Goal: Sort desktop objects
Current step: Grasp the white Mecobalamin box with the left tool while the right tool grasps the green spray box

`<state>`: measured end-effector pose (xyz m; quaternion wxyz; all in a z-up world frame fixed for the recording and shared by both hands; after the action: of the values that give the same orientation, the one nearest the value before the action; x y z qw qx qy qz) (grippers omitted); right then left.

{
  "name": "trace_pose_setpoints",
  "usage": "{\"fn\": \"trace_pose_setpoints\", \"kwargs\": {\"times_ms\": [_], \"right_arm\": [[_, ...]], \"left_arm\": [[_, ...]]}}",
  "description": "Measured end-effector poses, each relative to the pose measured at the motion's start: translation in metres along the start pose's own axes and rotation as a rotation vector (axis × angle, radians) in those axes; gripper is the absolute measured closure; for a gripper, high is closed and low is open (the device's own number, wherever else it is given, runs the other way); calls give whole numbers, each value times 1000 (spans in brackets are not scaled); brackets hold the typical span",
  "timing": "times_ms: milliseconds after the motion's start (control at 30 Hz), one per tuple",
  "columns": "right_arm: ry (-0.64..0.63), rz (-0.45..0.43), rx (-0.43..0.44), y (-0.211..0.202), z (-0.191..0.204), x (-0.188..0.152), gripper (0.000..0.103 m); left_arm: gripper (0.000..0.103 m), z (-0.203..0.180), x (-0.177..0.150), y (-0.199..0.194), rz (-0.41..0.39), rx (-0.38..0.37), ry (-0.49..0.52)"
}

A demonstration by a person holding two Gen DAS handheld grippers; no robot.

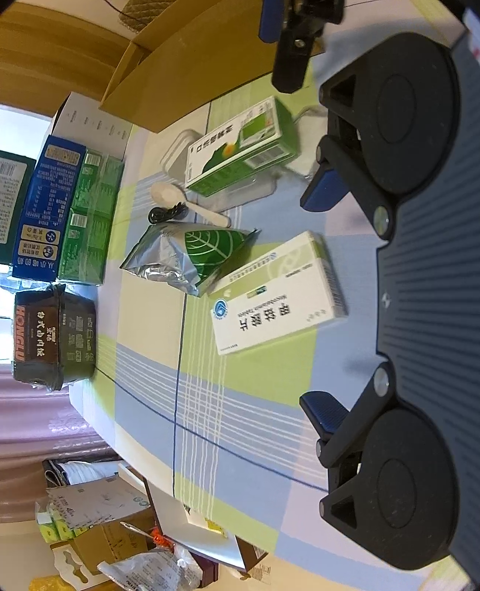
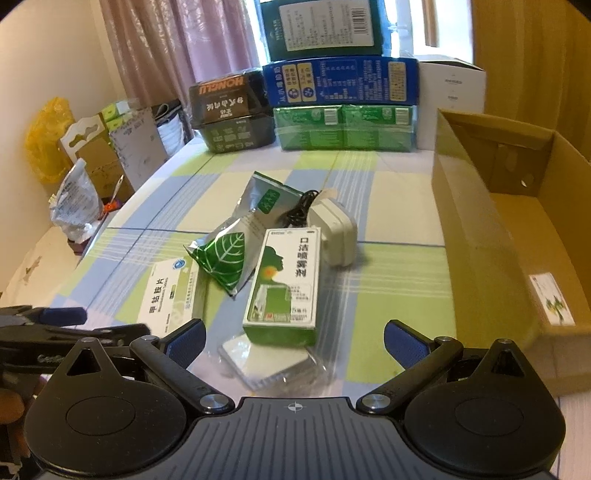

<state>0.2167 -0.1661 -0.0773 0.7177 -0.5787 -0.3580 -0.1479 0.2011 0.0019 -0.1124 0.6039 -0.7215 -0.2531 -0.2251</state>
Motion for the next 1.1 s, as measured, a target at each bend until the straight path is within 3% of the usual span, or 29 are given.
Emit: {"fn": "trace_pose_setpoints", "kwargs": {"times_ms": [267,433,500,633,800,867,1100], "right_arm": [[-36,20,-10,33,1,7,15],[-53,37,1,52,4,10,18],[-59,45,4,60,7,12,20],[-76,51,-5,71,10,14,27],[-71,65,-28,79,9,16,37],[-69,65,-29,80,9,16,48],[-76,62,-43,69,9,9,50]], "left_arm": [[2,-1,10,47,20,-13,12],[11,6,9,66,48,-5,32],[13,9,9,67,44,-1,44],[31,14,9,64,44,12,89],[31,23,10,64,34,30,87],[31,24,11,65,30,34,87],[36,20,6,57,36,28,88]]}}
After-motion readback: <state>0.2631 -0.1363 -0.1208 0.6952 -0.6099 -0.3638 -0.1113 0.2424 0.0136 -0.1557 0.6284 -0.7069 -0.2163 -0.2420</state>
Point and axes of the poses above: each gripper's, at about its wrist camera, not at the fingertips, and y roughly the way its jaws point, z to its left, x to its top, the point moved 10 cm from there along y, roughly the way its jaws point, and after that the axes turned 7 degrees about -x, right-handed, at the moved point
